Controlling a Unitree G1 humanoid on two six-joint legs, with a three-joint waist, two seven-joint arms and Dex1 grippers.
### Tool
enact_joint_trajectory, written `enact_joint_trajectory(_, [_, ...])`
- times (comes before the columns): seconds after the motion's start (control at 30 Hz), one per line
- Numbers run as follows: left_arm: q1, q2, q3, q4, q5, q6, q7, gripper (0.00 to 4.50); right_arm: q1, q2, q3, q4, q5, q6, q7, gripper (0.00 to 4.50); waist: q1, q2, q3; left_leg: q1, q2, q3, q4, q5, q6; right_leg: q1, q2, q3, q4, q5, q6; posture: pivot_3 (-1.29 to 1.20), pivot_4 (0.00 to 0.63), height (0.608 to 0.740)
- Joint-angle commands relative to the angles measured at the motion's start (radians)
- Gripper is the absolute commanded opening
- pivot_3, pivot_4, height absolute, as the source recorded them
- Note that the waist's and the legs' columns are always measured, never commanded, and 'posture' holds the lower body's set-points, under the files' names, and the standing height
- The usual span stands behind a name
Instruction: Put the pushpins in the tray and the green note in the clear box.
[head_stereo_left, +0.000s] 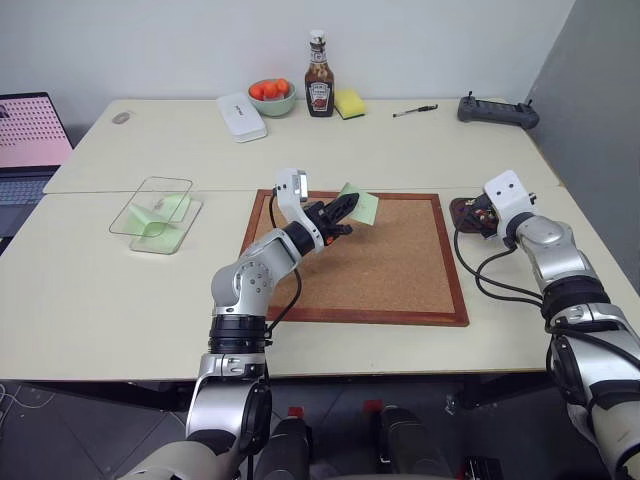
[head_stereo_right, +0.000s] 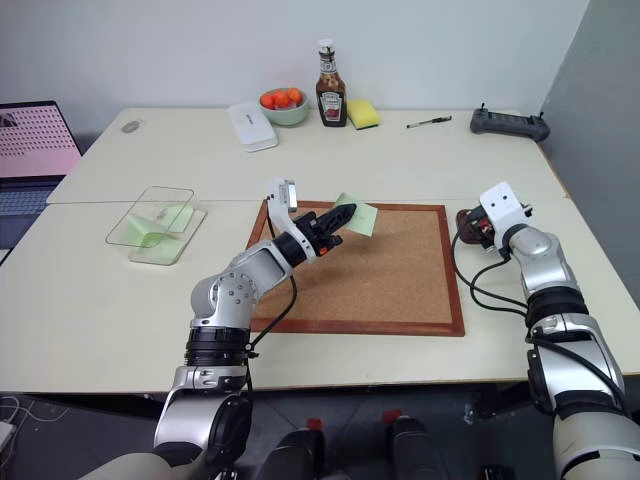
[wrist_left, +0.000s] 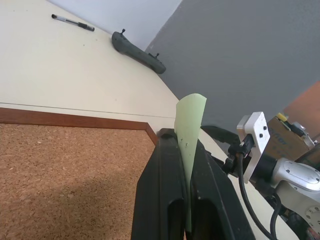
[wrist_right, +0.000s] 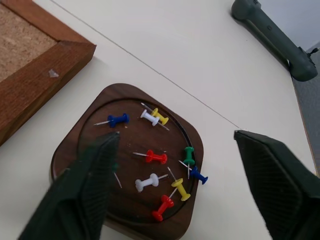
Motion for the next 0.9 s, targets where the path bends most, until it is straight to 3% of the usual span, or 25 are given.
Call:
enact_joint_trajectory(0.03, [-0.053, 0.048, 0.022, -0.042, 0.025, -0.049, 0.019, 0.0, 0.013, -0.021, -0.075, -0.176, 0.091, -0.026, 0.076, 4.48, -0.003, 0.0, 0.0, 0.0, 0.0, 0.0, 0.0, 0.0, 0.0, 0.0, 0.0, 0.0, 0.0, 0.0, 0.0, 0.0, 0.15, 0.74])
enact_joint_trajectory(0.2, [-0.048, 0.187, 0.036, -0.098, 0.085, -0.061, 0.041, 0.0, 0.136, -0.005, -0.087, -0.487, 0.257, 0.015, 0.326, 4.48, -0.012, 0.0, 0.0, 0.001, 0.001, -0.001, 0.0, 0.0, 0.0, 0.0, 0.001, 0.0, 0.0, 0.0, 0.0, 0.0, 0.15, 0.74])
enact_joint_trajectory(0.37, [0.031, 0.39, 0.01, -0.164, 0.202, -0.068, 0.025, 0.0, 0.216, 0.03, -0.03, -0.836, 0.444, 0.214, 0.515, 4.48, -0.023, 0.001, 0.001, 0.001, 0.001, 0.0, -0.001, 0.0, 0.0, 0.0, 0.001, 0.0, 0.001, 0.0, 0.0, 0.0, 0.15, 0.74])
enact_joint_trajectory(0.5, [0.081, 0.526, 0.068, -0.135, 0.252, -0.068, 0.028, 0.0, 0.156, 0.076, 0.072, -0.955, 0.448, 0.358, 0.531, 4.48, -0.019, 0.001, 0.001, 0.001, 0.001, -0.002, 0.0, 0.0, 0.0, 0.0, 0.001, -0.002, 0.002, 0.0, 0.0, 0.0, 0.15, 0.74])
enact_joint_trajectory(0.63, [0.099, 0.629, 0.095, -0.042, 0.297, -0.107, 0.006, 0.0, 0.07, 0.146, 0.156, -0.94, 0.382, 0.443, 0.472, 4.48, -0.018, 0.001, 0.001, 0.002, 0.002, -0.004, 0.0, 0.0, 0.0, 0.0, 0.001, -0.003, 0.002, 0.0, 0.0, 0.0, 0.15, 0.74])
enact_joint_trajectory(0.9, [0.023, 0.724, 0.07, 0.238, 0.434, -0.277, 0.032, 0.0, 0.043, 0.206, 0.189, -0.919, 0.335, 0.464, 0.433, 4.48, 0.009, 0.0, 0.001, -0.011, 0.001, -0.004, 0.0, 0.0, 0.0, -0.011, -0.001, -0.004, 0.002, 0.0, -0.001, 0.0, 0.15, 0.74])
